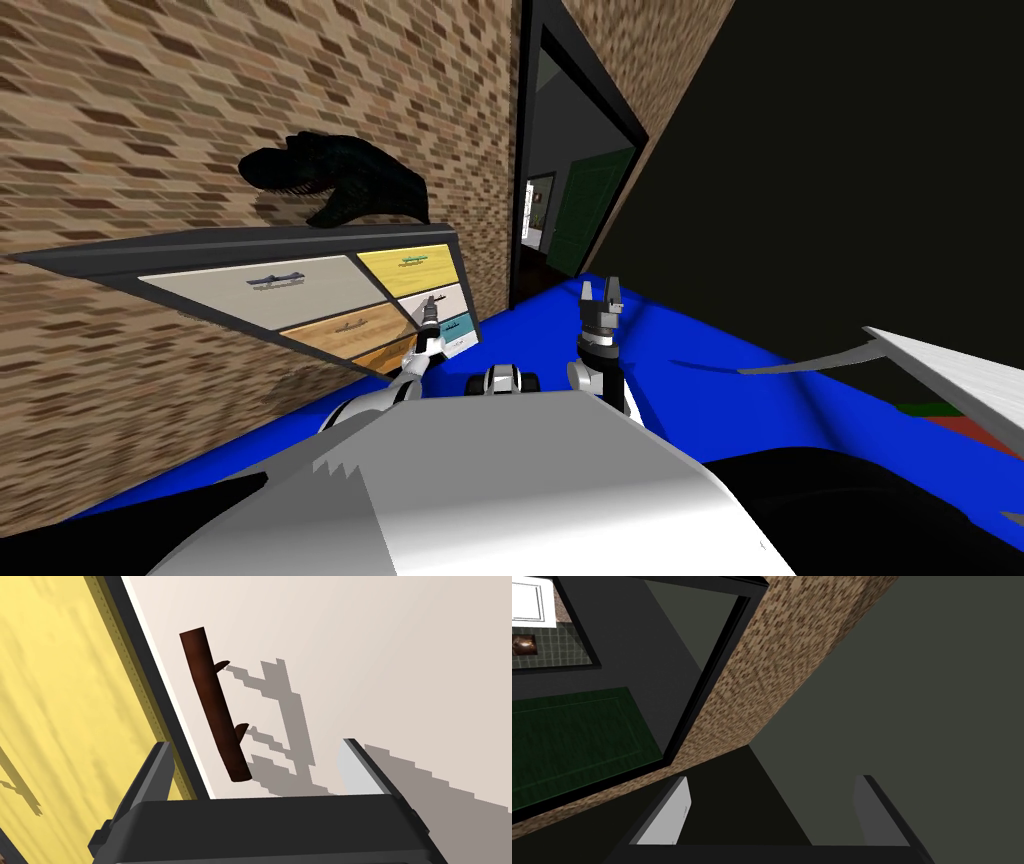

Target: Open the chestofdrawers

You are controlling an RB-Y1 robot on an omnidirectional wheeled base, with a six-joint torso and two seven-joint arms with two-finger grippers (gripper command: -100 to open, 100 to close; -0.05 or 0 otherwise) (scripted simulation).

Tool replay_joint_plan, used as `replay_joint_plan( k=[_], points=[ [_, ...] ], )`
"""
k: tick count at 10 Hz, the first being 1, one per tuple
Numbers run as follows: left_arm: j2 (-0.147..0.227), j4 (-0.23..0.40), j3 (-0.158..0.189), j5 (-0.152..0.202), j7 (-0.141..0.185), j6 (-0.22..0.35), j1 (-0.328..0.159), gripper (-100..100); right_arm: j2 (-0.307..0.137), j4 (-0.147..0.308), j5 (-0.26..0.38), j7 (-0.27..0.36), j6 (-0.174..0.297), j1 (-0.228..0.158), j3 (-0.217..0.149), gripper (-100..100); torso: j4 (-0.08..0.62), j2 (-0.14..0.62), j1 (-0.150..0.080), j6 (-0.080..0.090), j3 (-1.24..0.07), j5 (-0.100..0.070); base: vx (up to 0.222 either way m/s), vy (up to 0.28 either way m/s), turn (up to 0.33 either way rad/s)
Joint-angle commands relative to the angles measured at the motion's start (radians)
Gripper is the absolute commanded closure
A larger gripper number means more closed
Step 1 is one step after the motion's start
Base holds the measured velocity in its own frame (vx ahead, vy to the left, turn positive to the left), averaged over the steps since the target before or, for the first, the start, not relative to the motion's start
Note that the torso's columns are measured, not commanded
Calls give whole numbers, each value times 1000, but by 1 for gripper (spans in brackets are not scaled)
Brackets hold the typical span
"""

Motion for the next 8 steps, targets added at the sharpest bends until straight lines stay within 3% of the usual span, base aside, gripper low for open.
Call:
replay_joint_plan(
  k=[1,2,3,4,6,7,8],
  points=[
    [28,83,28,30,-19,-15,-77,-100,0,0,0,0,0,0,0,0,1,3,-1,1,2,0,-88,-9,-103],
    [28,103,28,30,-19,-15,-85,-100,0,0,0,0,0,0,0,0,2,5,-1,0,3,0,-49,-10,12],
    [26,86,27,29,-19,-15,-74,-100,0,0,0,0,0,0,0,0,1,3,-1,0,2,0,-16,-6,5],
    [2,40,0,0,1,-2,-27,100,0,0,0,0,0,0,0,0,0,1,0,0,1,0,84,18,170],
    [2,52,0,0,1,-2,-9,100,0,0,0,0,0,0,0,0,-8,-9,6,0,-5,5,80,7,54],
    [2,14,0,0,1,-2,-6,100,0,0,0,0,0,0,0,0,-8,-9,7,1,-5,6,0,0,0],
    [-25,-23,-27,-29,21,11,34,100,0,0,0,0,0,0,0,0,-6,-7,7,2,-4,5,65,20,141]
  ],
)
